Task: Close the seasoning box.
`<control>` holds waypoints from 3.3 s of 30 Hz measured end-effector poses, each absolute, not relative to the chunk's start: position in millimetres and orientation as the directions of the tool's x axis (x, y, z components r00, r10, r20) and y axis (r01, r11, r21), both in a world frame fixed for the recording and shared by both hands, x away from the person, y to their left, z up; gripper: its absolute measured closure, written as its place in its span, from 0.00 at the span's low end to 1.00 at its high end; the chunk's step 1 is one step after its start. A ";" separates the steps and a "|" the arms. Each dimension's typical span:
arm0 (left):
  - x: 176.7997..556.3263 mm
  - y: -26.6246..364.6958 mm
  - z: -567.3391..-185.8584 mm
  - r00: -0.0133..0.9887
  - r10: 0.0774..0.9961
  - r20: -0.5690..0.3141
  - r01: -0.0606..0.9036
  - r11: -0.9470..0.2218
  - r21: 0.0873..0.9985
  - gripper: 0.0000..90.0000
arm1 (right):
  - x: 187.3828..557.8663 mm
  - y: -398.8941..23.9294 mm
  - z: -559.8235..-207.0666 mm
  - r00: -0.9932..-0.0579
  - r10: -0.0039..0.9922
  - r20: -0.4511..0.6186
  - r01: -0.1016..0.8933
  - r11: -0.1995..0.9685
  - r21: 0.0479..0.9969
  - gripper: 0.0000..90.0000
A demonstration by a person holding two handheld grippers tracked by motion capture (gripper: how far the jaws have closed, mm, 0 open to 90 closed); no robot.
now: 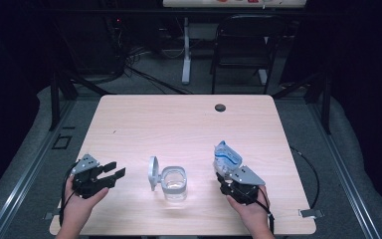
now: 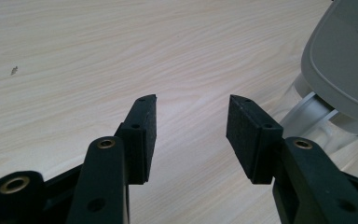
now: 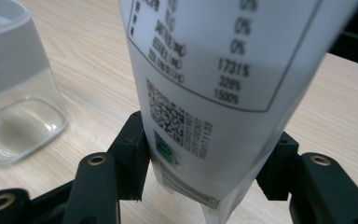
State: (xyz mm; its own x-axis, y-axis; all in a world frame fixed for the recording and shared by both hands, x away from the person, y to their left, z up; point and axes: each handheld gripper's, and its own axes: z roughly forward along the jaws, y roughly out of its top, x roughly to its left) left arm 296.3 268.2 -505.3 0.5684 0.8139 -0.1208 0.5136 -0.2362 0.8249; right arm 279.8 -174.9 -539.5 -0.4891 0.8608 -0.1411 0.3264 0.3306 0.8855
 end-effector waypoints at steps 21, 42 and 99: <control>296.7 270.7 -506.2 0.561 0.819 -0.122 0.518 -0.232 0.824 0.59 | 291.3 -159.3 -517.9 -0.531 0.824 -0.199 0.292 0.398 0.870 0.50; 297.5 270.8 -507.3 0.561 0.818 -0.126 0.518 -0.228 0.824 0.59 | 294.2 -150.4 -502.9 -0.554 0.777 -0.298 0.233 0.489 0.841 0.50; 298.3 272.4 -509.0 0.555 0.822 -0.126 0.521 -0.225 0.824 0.59 | 284.4 -130.0 -500.5 -0.541 0.635 -0.552 0.100 0.700 0.707 0.50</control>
